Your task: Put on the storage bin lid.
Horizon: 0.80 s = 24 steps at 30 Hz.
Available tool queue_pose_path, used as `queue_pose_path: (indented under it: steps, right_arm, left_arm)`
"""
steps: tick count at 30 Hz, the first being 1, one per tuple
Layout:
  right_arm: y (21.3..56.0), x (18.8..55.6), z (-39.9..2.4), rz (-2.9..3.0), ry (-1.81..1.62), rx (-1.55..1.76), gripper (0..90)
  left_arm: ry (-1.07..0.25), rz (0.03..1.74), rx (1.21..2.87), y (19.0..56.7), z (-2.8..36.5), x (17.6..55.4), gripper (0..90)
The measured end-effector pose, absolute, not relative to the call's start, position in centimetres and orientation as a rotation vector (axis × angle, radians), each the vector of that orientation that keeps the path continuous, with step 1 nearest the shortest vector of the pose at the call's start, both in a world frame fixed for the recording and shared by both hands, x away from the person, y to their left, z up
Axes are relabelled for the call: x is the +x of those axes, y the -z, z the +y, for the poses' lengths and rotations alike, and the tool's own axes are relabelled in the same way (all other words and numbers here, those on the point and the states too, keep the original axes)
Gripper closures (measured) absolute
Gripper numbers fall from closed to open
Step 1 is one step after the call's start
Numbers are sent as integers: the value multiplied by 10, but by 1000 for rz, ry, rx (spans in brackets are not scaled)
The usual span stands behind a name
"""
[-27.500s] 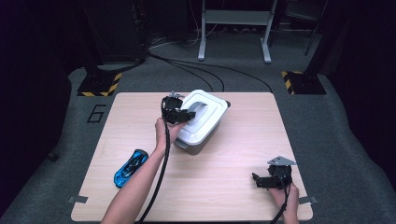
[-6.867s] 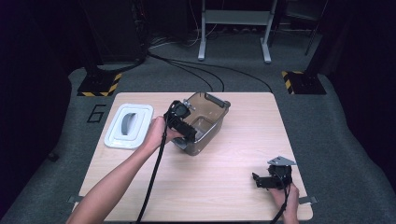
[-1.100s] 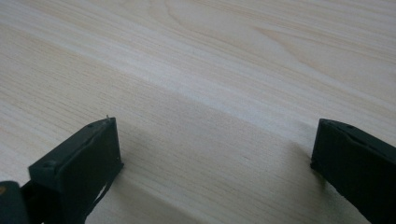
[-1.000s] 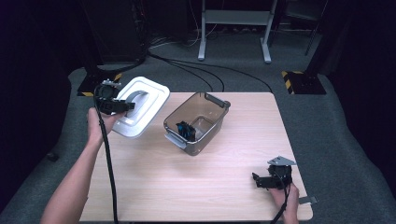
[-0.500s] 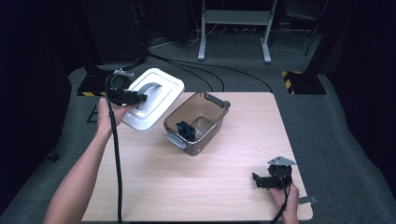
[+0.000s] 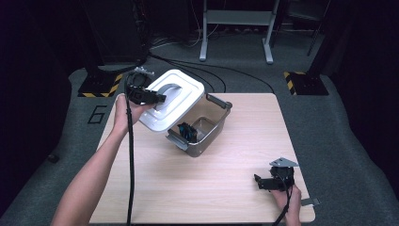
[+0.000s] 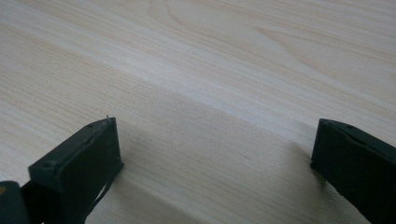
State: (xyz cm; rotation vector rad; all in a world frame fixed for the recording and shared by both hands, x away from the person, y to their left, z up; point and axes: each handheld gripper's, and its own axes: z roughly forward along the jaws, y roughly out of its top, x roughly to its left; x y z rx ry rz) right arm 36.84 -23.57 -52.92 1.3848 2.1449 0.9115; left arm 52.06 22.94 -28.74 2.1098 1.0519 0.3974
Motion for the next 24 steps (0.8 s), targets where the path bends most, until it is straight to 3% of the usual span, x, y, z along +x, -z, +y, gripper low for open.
queue_pose_path:
  steps: [24]
  right_arm:
    - [529, 368, -236, 2146, -911, 1386, 4]
  left_arm:
    - [-287, 1082, 2246, 310, 158, 543, 668]
